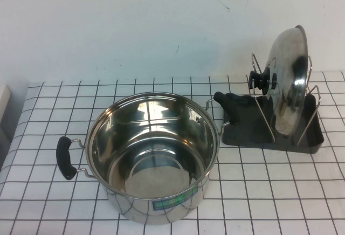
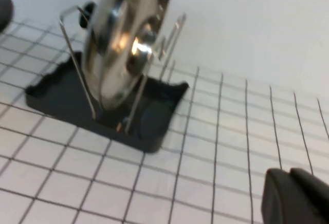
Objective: Put pot lid on rack
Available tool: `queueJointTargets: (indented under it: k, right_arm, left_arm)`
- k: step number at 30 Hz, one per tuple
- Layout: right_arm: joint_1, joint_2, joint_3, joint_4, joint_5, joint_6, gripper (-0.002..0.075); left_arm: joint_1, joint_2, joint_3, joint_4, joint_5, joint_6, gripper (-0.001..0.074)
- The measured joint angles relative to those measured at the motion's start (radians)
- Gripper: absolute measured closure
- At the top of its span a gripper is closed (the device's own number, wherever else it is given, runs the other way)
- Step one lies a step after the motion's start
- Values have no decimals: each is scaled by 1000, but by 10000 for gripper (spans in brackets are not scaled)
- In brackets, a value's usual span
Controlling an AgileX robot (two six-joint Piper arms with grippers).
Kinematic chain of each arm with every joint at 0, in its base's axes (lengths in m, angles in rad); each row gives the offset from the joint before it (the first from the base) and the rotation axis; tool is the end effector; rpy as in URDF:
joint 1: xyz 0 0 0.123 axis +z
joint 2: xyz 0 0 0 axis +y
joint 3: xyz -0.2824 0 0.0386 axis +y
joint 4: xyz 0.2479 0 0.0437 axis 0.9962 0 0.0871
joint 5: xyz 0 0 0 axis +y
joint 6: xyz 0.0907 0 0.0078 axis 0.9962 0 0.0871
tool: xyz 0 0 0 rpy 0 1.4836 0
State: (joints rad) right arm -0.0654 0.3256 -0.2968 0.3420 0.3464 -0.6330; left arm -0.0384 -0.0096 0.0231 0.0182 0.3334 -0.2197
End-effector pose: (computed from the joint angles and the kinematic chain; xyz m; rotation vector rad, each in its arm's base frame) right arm 0.0815 0.0051 0.2623 -0.3037 1.8161 -0.1580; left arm 0.0536 -0.0015 0.1757 -0.1545 1.8270 -0.1640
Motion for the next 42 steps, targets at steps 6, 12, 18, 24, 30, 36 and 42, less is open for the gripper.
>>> queueJointTargets:
  k: [6, 12, 18, 24, 30, 36, 42]
  right_arm:
    - [0, -135, 189, -291, -52, 401, 726]
    - [0, -280, 317, -348, -59, 487, 726]
    - [0, -337, 324, -356, -9, 490, 726]
    - [0, -338, 324, -358, 12, 501, 726]
    - [0, -338, 322, -360, 22, 510, 726]
    - [0, -338, 320, -360, 26, 554, 726]
    - [0, -338, 320, -360, 26, 560, 726]
  left_arm:
    - [0, 0, 0, 0, 0, 0, 737]
    - [0, 0, 0, 0, 0, 0, 737]
    - [0, 0, 0, 0, 0, 0, 737]
    - [0, 0, 0, 0, 0, 2, 737]
    - [0, 0, 0, 0, 0, 2, 737]
    - [0, 0, 0, 0, 0, 2, 737]
    - [0, 0, 0, 0, 0, 2, 737]
